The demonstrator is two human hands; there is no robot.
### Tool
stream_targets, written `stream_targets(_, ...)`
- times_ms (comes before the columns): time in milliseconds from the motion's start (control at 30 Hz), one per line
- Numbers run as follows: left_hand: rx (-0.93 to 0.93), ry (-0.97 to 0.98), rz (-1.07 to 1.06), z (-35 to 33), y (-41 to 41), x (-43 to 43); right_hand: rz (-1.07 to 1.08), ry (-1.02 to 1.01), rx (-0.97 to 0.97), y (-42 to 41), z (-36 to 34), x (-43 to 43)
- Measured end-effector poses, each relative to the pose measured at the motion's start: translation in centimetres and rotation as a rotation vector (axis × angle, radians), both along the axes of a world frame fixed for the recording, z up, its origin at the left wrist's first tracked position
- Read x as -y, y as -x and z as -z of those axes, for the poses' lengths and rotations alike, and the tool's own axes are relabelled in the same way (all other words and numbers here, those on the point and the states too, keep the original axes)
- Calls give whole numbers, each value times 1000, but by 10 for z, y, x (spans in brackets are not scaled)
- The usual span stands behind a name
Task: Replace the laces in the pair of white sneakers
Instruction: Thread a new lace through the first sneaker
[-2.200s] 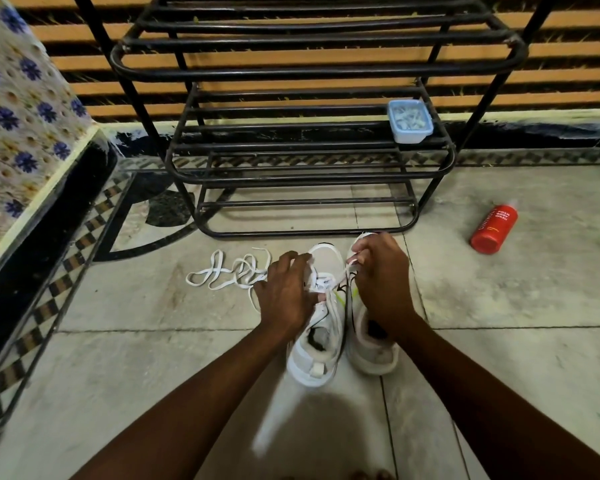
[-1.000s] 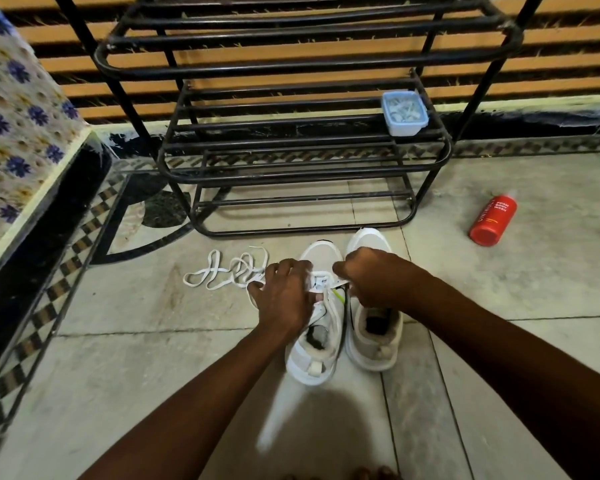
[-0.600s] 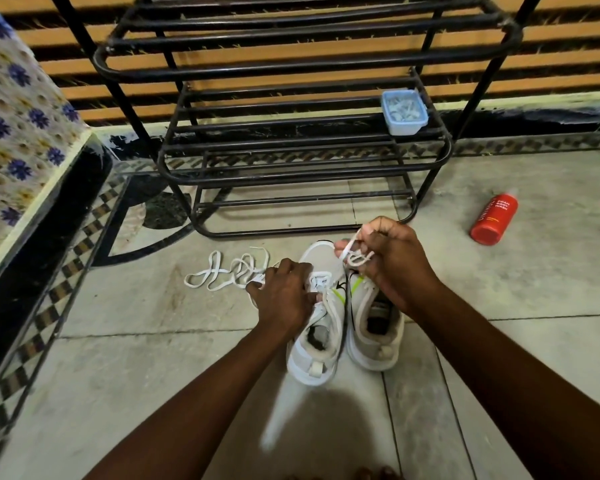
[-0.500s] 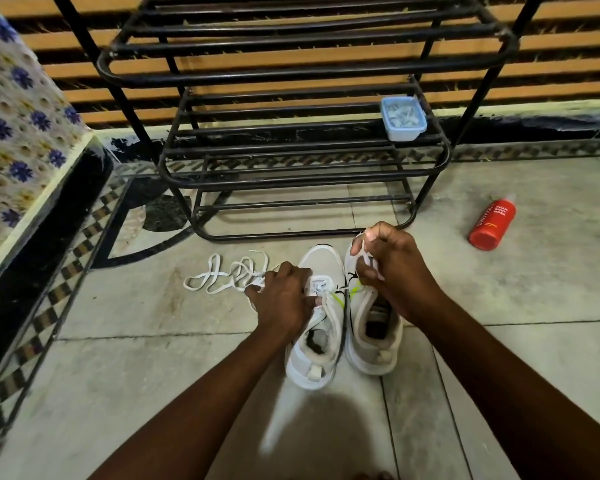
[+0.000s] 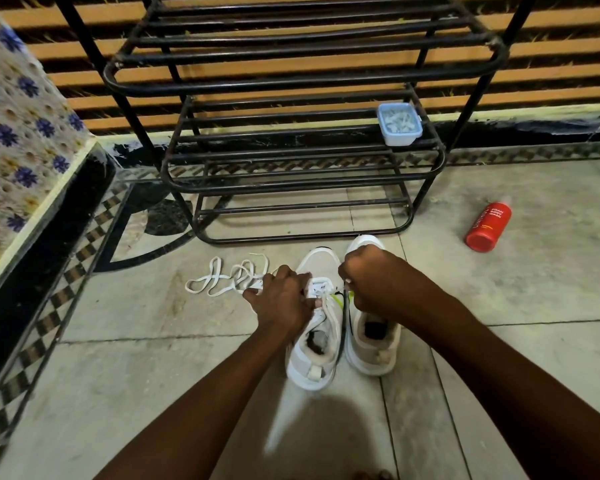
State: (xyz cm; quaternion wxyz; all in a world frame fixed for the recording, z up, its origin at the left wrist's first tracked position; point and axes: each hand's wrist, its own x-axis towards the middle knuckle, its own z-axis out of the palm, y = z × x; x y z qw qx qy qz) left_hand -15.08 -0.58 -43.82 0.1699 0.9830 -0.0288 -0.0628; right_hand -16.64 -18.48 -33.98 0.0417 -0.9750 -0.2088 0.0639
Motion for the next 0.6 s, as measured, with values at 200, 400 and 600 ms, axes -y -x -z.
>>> stream_targets(200, -22, -14, -3, -1, -2, 0, -24, -33, 258, 7, -17, 6)
stream_targets(400, -27, 608, -118, -22, -7, 7, 90, -225, 269, 9, -23, 8)
stream_targets(600, -202, 1185, 43, -61, -5, 20, 180, -581, 279, 4, -19, 9)
